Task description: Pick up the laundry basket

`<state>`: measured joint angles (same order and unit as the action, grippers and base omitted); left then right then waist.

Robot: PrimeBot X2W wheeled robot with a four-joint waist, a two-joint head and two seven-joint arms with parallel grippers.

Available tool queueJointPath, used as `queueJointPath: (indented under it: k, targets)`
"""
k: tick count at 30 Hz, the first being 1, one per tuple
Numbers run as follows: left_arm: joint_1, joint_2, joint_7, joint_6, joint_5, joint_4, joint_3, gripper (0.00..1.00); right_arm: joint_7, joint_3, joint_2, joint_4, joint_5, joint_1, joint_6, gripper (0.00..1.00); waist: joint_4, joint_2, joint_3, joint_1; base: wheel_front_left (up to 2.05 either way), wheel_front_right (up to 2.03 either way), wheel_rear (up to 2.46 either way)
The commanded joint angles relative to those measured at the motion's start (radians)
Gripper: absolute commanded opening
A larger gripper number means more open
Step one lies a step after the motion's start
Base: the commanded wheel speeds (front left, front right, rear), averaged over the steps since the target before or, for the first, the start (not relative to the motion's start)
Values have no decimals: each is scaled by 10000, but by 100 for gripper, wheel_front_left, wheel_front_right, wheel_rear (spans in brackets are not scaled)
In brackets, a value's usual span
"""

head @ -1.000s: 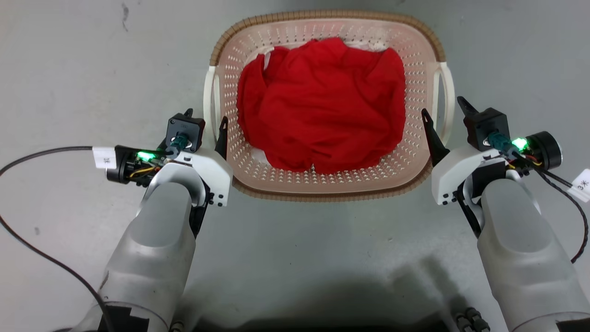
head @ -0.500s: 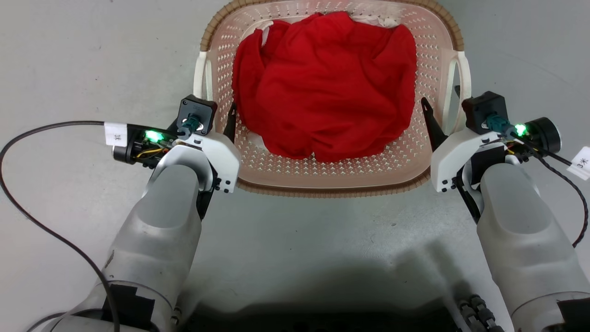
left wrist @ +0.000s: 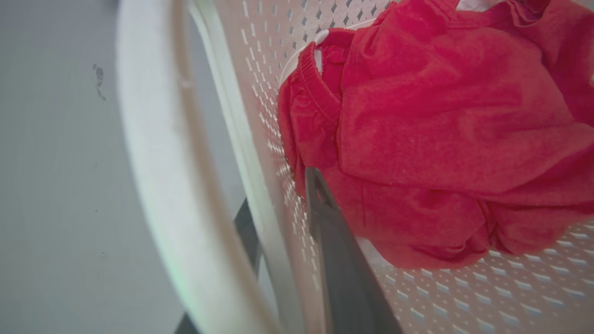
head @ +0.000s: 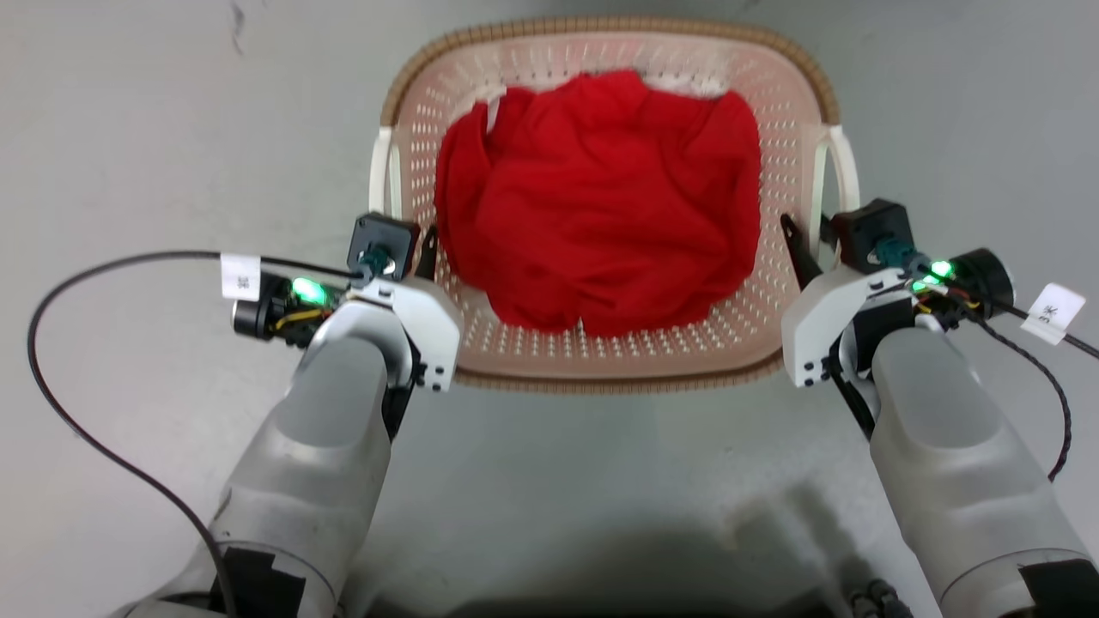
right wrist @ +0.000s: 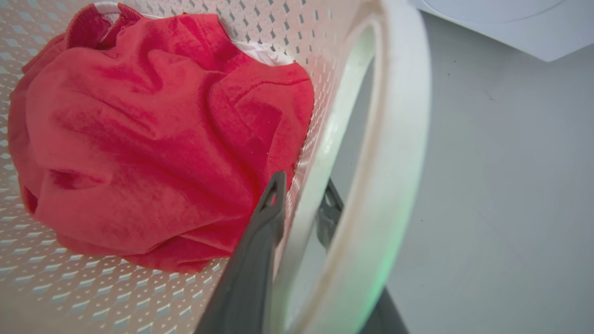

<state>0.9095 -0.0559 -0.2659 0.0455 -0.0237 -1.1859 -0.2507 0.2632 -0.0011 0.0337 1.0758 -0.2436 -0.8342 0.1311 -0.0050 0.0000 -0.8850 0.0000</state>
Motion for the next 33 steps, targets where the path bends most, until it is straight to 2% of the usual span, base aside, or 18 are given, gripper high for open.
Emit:
queueJointPath:
  k: [1, 13, 21, 33]
  targets:
    - [-226, -241, 24, 65, -19, -146, -37, 0, 24, 25, 299, 153, -182, 160, -7, 0, 32, 0, 624, 0, 0, 0, 0]
    - [-1288, -142, 32, 316, -507, -836, -113, 0, 22, 501, 306, 1507, 134, 499, -11, 0, 116, 0, 3283, 0, 0, 0, 0]
    - [-2159, -135, 558, 514, -733, -1009, -209, 0, -374, 1269, 314, 2010, 834, 1236, -11, 0, 182, 0, 4943, 0, 0, 0, 0]
    - [-3737, -140, 1273, 684, -1059, -1025, -434, 0, -1513, 3611, 304, 2091, 2875, 2770, -5, 0, 87, 0, 7260, 0, 0, 0, 0]
